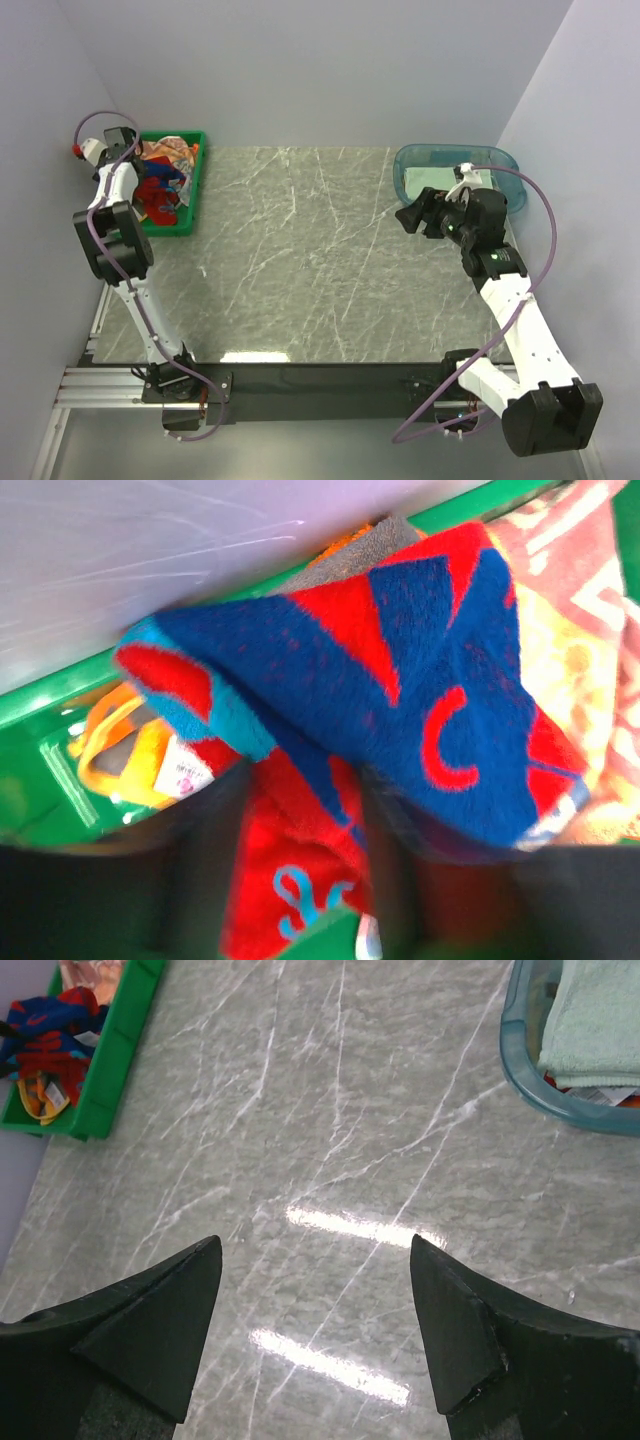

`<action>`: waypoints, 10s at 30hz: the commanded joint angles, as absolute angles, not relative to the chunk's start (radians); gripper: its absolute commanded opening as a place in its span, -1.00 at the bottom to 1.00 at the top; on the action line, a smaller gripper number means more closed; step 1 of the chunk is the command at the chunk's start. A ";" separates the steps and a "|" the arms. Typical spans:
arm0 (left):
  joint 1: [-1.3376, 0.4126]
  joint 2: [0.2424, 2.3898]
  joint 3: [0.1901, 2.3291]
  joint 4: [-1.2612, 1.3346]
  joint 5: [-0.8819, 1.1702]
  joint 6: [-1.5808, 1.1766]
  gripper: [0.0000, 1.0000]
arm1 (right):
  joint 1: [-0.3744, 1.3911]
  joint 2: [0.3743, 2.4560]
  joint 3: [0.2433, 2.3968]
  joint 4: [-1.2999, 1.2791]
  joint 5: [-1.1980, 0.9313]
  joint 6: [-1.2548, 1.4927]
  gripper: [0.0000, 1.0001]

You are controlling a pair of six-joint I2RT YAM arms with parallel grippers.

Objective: Fold and stack the towels
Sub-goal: Grab crumpled towel, then move the towel to the center of the board, then flatten out the crumpled towel

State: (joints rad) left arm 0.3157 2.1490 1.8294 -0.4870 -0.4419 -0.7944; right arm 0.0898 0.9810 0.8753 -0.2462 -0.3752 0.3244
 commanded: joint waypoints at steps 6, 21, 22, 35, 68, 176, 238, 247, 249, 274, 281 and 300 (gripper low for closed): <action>0.314 2.123 1.815 -0.414 -0.397 -0.761 -0.99 | 0.104 0.948 0.882 -0.222 -0.331 0.305 0.65; 0.126 1.845 1.842 -0.423 -0.430 -0.657 -0.99 | 0.127 0.824 0.844 -0.249 -0.316 0.337 0.64; 0.109 1.833 1.865 -0.440 -0.422 -0.650 -0.99 | 0.130 0.819 0.841 -0.247 -0.316 0.341 0.64; -0.343 1.445 1.633 -0.503 -0.077 -0.609 -0.99 | 0.164 0.764 0.802 -0.218 -0.383 0.380 0.82; -0.581 1.593 1.009 -0.365 -0.383 -0.854 0.48 | 0.278 1.187 0.709 -0.360 -0.023 0.396 0.54; -0.071 1.753 1.153 -0.345 -0.144 -0.904 -0.99 | 0.471 1.229 1.111 -0.393 -0.130 0.031 -1.00; -0.430 2.043 1.509 -0.419 -0.138 -0.750 -0.39 | 0.531 1.293 0.598 -0.121 -0.141 0.540 0.19; -0.419 2.192 1.586 -0.400 -0.207 -0.787 -0.53 | 0.532 1.322 0.519 -0.158 -0.156 0.580 0.19; -0.403 2.216 1.615 -0.394 -0.212 -0.792 -0.53 | 0.531 1.304 0.493 -0.161 -0.163 0.601 0.20; -0.396 1.929 1.603 -0.374 -0.219 -0.747 0.64 | 0.618 1.110 0.699 -0.373 -0.095 0.411 0.22; -0.394 1.715 1.286 -0.446 -0.386 -0.788 0.50 | 0.739 1.325 0.796 -0.391 -0.098 0.339 0.17; -0.393 2.061 1.414 -0.422 -0.374 -0.657 0.47 | 1.189 1.706 0.952 -0.414 -0.086 0.483 0.13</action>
State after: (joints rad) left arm -0.3843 1.9984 1.3540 -0.4332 -0.4080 -0.7116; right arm 1.1378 1.6424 0.9161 -0.3874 -0.0517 0.4362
